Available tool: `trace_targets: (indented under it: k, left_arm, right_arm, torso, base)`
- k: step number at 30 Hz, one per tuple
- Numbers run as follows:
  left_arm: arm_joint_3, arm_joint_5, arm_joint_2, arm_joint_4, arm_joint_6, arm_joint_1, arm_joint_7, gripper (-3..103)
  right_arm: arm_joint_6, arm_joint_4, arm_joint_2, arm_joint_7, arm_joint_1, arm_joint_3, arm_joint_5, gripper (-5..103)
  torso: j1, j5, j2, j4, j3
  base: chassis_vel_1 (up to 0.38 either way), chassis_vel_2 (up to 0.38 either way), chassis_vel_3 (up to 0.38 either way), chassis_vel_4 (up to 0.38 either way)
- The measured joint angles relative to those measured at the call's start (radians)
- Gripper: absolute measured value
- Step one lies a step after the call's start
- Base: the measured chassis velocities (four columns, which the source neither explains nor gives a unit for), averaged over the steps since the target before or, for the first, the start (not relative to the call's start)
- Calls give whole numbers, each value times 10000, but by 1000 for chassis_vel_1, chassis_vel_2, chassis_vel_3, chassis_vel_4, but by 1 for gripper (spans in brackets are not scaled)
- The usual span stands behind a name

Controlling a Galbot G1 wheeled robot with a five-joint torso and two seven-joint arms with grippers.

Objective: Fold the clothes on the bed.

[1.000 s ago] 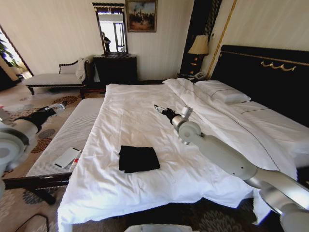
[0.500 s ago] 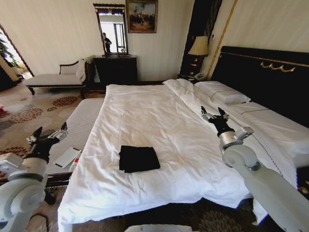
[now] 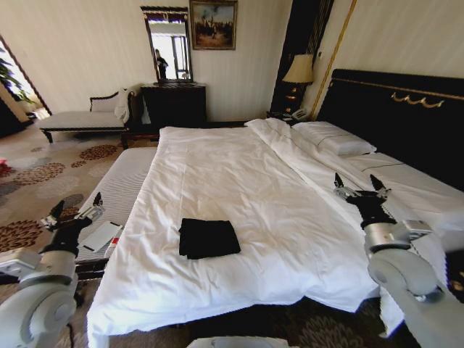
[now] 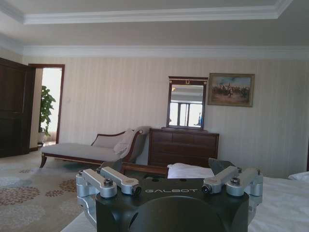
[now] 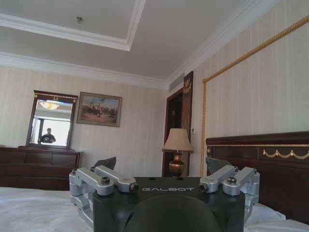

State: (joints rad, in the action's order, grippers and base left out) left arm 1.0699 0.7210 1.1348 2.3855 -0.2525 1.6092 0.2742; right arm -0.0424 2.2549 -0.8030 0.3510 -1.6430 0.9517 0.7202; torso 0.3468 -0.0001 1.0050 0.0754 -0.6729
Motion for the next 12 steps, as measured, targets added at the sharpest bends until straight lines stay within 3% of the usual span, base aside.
trace_targets:
  k: [6,12]
  left_arm:
    - [4,-2,-62,-27,43,134,-275,100]
    - [-6,-109,-142,248,0,681,-846,100]
  right_arm:
    - [-20,189,-274,-216,-498,87,-62,100]
    - [5,83,25,-374,-205,-300,475,100]
  torso:
    - [-1,1,0,0,0]
    - [0,1,-1,-3,0]
  base:
    - [0,0,0,0]
    - [0,0,0,0]
